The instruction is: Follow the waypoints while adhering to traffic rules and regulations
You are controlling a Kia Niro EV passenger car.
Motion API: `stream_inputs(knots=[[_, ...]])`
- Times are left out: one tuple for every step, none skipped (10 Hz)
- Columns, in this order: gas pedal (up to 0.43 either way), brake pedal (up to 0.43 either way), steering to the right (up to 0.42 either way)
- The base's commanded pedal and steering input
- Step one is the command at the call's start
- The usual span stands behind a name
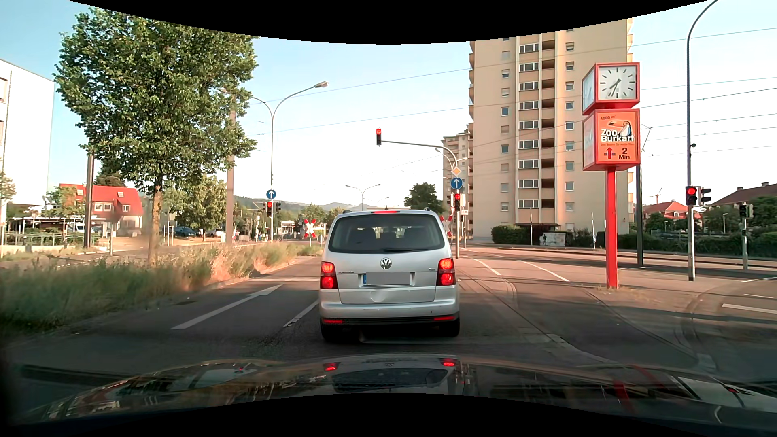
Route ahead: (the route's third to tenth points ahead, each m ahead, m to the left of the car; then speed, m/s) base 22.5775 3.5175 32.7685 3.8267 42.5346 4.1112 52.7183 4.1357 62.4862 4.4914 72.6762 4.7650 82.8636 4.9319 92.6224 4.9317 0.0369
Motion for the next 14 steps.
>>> stream_inputs(knots=[[0.000, 0.183, 0.011], [0.000, 0.183, 0.011], [0.000, 0.189, 0.010], [0.000, 0.195, 0.008], [0.000, 0.201, 0.008], [0.000, 0.201, 0.008], [0.000, 0.207, 0.008], [0.000, 0.207, 0.008], [0.000, 0.213, 0.008], [0.000, 0.213, 0.008], [0.000, 0.213, 0.008], [0.000, 0.213, 0.008], [0.000, 0.220, 0.008], [0.000, 0.213, 0.008]])
